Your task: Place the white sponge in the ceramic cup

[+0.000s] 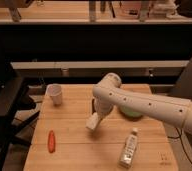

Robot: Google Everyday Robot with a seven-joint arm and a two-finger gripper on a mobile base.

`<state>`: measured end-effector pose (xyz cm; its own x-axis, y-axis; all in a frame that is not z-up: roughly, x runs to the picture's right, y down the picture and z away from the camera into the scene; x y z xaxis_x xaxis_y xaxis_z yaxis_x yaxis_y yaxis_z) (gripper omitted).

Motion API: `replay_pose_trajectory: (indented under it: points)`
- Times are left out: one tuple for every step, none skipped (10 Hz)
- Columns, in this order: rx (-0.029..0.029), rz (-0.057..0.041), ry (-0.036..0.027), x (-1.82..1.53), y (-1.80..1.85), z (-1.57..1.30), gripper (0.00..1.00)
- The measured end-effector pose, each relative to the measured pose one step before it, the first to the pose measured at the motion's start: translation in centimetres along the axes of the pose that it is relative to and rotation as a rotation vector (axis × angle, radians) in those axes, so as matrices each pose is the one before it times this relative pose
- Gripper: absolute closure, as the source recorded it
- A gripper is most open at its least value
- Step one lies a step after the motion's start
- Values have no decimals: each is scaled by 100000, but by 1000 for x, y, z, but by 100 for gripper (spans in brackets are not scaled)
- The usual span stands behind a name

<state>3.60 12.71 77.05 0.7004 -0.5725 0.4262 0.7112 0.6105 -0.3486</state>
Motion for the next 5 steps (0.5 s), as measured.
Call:
replay_pose_trajectory:
  points:
    - [125,-302,-240,81,-372,-173,99]
    - [201,-445,474,321,-311,-264,99]
    - [-20,-625,487,98,-295,-97,99]
    - [462,-1101,-182,-314,-725,-91,99]
    - [344,-995,-50,-249,-591,2,99]
